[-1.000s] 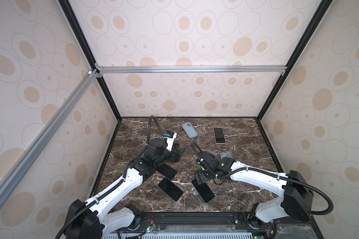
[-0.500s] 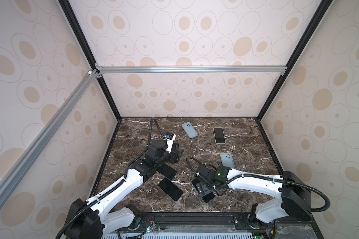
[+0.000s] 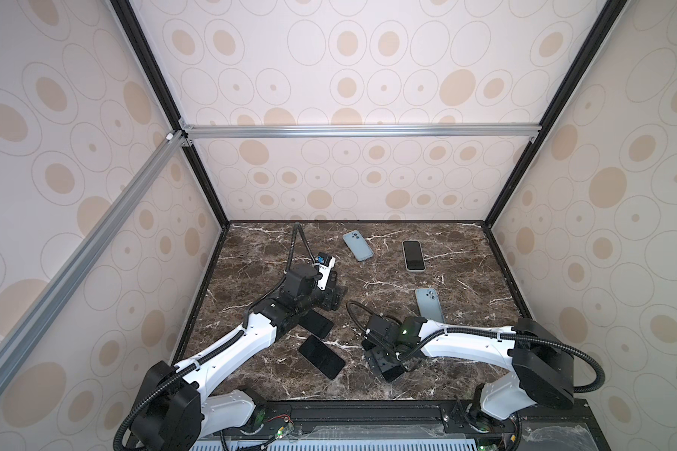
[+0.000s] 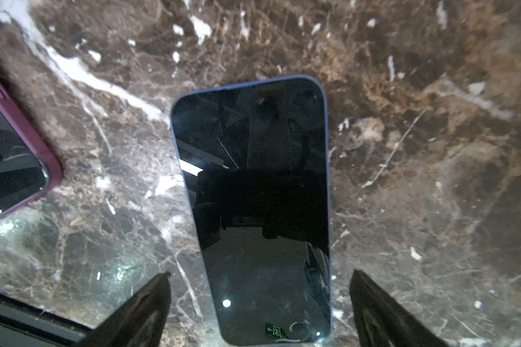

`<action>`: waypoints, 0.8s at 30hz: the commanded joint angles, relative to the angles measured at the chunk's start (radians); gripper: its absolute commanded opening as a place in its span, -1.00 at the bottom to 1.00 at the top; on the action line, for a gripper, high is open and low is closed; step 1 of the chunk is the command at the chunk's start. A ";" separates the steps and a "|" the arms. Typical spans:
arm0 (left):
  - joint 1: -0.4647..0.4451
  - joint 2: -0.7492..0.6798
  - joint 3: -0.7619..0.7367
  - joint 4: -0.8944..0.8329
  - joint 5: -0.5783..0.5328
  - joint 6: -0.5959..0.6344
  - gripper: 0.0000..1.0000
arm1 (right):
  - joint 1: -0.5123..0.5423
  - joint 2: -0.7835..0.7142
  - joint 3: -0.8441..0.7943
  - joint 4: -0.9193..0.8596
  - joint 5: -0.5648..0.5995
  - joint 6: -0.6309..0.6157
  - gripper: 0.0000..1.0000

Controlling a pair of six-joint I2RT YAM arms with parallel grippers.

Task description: Put the phone into the phone case

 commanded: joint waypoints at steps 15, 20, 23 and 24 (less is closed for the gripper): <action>0.003 -0.001 0.011 -0.003 -0.001 0.009 0.61 | 0.019 0.117 -0.002 -0.033 0.006 -0.043 0.80; 0.003 0.005 0.010 -0.002 0.006 0.006 0.61 | 0.019 0.126 -0.054 0.036 -0.007 -0.005 0.78; 0.003 0.005 0.010 -0.002 0.005 0.008 0.61 | 0.019 0.146 -0.061 0.033 -0.009 0.002 0.74; 0.003 0.005 0.010 -0.002 0.005 0.009 0.61 | 0.020 0.156 -0.061 0.028 -0.013 0.004 0.72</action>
